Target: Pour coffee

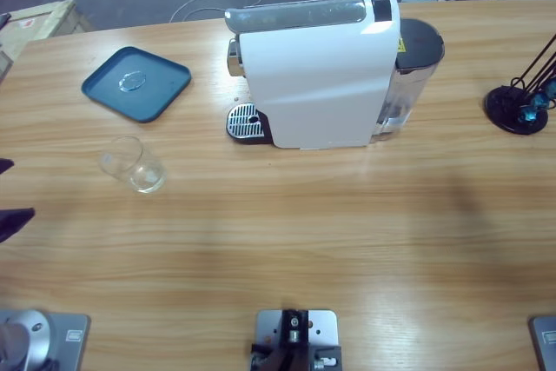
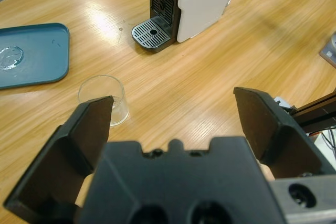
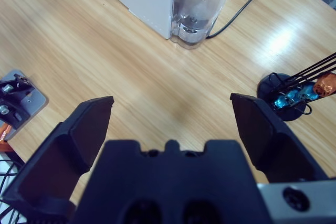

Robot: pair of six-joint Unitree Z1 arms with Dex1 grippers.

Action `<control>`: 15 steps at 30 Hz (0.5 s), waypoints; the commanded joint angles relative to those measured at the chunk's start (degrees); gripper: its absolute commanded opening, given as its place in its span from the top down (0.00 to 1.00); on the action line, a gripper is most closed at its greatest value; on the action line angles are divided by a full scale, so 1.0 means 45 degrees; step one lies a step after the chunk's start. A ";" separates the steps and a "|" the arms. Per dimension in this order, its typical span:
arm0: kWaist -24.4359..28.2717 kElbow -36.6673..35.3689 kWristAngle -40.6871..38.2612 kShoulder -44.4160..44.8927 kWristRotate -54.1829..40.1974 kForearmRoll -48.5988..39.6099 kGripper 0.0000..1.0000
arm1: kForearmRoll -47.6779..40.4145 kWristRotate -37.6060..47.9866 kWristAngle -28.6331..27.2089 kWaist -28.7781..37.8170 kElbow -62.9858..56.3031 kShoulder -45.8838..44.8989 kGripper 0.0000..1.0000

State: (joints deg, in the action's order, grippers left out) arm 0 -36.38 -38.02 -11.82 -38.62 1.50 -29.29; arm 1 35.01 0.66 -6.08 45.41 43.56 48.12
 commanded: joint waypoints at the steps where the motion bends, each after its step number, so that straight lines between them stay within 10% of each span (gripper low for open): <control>1: -0.0120 0.0441 -0.0048 0.0015 0.0134 0.0145 0.01 | 0.0122 -0.0088 0.0005 -0.0174 0.0012 -0.0107 0.00; 15: 0.0994 -0.1793 0.0194 -0.2742 0.2666 0.0027 0.00 | 0.0107 0.0037 -0.0035 -0.0174 0.0012 -0.0177 0.00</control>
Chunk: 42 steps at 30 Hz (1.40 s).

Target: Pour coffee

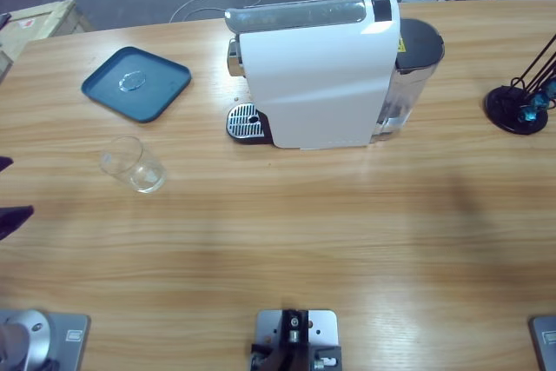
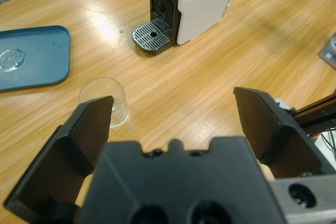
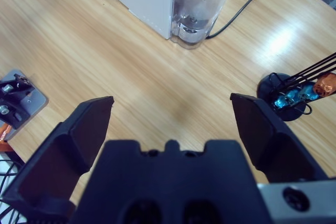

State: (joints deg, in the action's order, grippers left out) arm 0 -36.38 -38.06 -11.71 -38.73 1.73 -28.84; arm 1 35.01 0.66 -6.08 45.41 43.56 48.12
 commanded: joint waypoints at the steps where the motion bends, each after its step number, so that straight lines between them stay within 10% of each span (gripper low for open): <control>1: 0.1392 -0.2324 -0.0121 -0.3577 0.3159 0.0026 0.00 | 0.0091 0.0049 -0.0062 -0.0174 0.0024 -0.0142 0.00; 7: 0.1619 -0.5632 -0.2277 -0.8515 0.5940 0.0487 0.01 | 0.0091 0.0072 -0.0093 -0.0174 0.0028 -0.0114 0.00; 11: 0.2021 -0.5820 -0.2906 -1.0574 1.0046 0.2092 0.01 | 0.0052 0.0108 -0.0093 -0.0174 -0.0050 -0.0357 0.00; 21: 0.2099 -0.7066 -0.6328 -1.3870 1.2323 0.4905 0.05 | 0.0052 0.0123 -0.0101 -0.0174 -0.0015 -0.0212 0.00; 25: 0.1822 -0.7375 -0.6765 -1.4480 1.2311 0.4905 0.16 | 0.0052 0.0147 -0.0132 -0.0170 -0.0023 -0.0239 0.00; 31: 0.1713 -0.7250 -0.6762 -1.4613 1.2093 0.5100 0.95 | 0.0052 0.0166 -0.0132 -0.0178 -0.0031 -0.0282 0.00; 42: 0.1252 -0.7019 -0.6500 -1.4339 1.1300 0.5116 1.00 | 0.0052 0.0166 -0.0132 -0.0182 -0.0031 -0.0302 0.00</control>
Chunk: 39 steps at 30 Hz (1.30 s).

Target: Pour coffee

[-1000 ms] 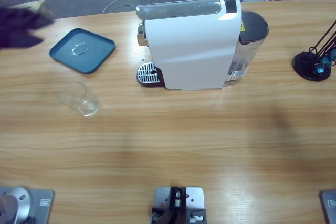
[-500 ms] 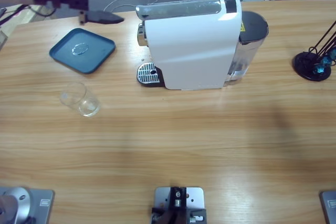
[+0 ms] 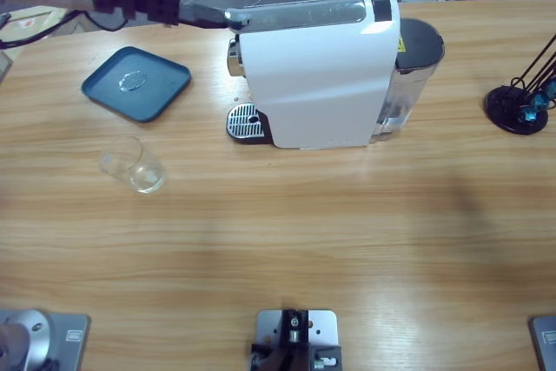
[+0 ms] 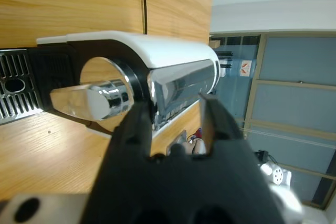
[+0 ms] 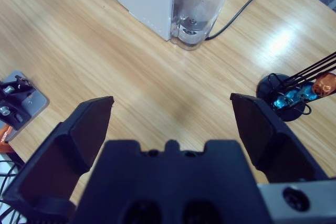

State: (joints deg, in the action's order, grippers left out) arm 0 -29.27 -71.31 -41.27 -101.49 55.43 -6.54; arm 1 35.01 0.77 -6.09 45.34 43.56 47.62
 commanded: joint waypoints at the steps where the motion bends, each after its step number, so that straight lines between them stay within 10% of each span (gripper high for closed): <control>1: -0.0332 0.0378 0.0070 -0.0287 -0.0584 0.0146 1.00 | 0.0052 0.0141 -0.0132 -0.0154 -0.0030 -0.0192 0.00; 10: -0.1090 -0.1512 0.0394 0.0607 -0.0185 0.0009 1.00 | 0.0072 0.0324 -0.0499 -0.0158 0.0055 0.0241 0.00; 15: -0.2113 -0.3200 0.1945 0.1248 -0.1306 -0.0589 1.00 | 0.0052 0.1598 -0.2862 -0.0166 0.0856 -0.0466 0.14; 16: -0.2336 -0.3184 0.2601 0.1506 -0.2185 -0.0858 0.89 | 0.0037 0.1680 -0.3136 -0.0193 0.0997 -0.0142 0.16; 17: -0.2492 -0.3055 0.3152 0.1771 -0.3420 -0.1276 0.35 | 0.0017 0.1988 -0.3354 -0.0318 0.1032 0.0374 0.16; 18: -0.2649 -0.2704 0.3453 0.2041 -0.5080 -0.1491 0.08 | 0.0006 0.2324 -0.3409 -0.0716 0.1012 0.0917 0.16; 19: -0.2914 -0.1852 0.4078 0.2564 -0.7677 -0.1550 0.01 | -0.0010 0.2832 -0.3374 -0.1455 0.0985 0.1538 0.16; 26: -0.4551 0.2777 1.0551 0.5420 -1.4775 -0.2104 0.01 | -0.2432 0.3601 -0.2362 -0.5408 0.0192 0.4565 0.18; 39: -0.4434 0.5124 1.0715 0.6627 -1.2963 -0.1909 0.01 | -0.6701 0.3398 -0.2425 -0.7154 -0.1757 0.7480 0.45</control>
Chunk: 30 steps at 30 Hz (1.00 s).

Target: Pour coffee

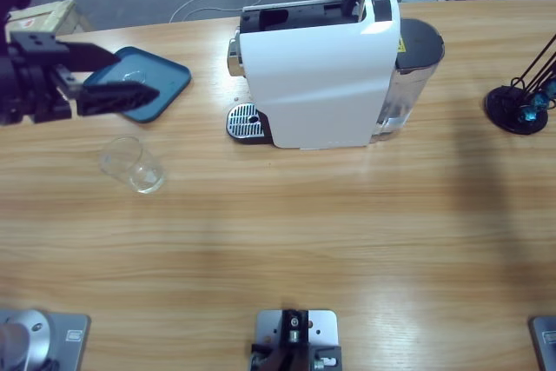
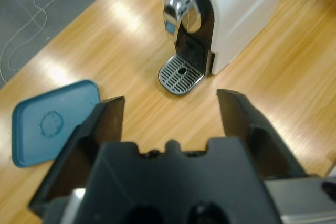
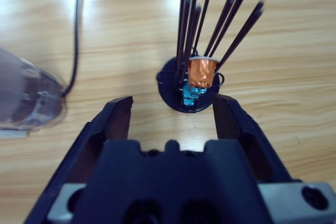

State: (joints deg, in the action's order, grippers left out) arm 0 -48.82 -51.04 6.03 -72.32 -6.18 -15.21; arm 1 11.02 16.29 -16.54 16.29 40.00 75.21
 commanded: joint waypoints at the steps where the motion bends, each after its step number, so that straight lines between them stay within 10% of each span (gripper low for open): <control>1: -0.0089 0.0619 0.0203 0.0107 0.0811 0.0020 0.01 | -0.1511 -0.0068 -0.0121 -0.0788 -0.1015 0.1389 0.46; 30: -0.0089 0.1408 0.0261 0.0736 0.1671 0.0039 0.01 | -0.2503 -0.0568 -0.0293 -0.1585 -0.1019 0.1713 1.00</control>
State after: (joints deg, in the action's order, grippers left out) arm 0 -48.83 -48.10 6.12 -71.25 0.38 -15.20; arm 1 0.27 15.04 -16.67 10.05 36.80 83.58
